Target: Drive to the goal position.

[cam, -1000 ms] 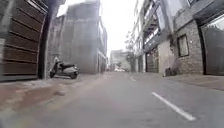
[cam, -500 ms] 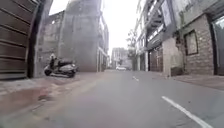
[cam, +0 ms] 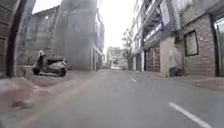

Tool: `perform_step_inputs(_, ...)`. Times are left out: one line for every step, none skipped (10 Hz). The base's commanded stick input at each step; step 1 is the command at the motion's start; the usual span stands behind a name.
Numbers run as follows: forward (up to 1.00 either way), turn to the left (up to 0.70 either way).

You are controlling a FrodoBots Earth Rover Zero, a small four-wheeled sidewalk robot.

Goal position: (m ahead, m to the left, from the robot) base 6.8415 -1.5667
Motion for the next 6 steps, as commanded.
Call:
perform_step_inputs(1.0,0.0)
perform_step_inputs(1.0,0.0)
perform_step_inputs(1.0,0.0)
perform_step_inputs(1.0,0.0)
perform_step_inputs(1.0,0.0)
perform_step_inputs(1.0,0.0)
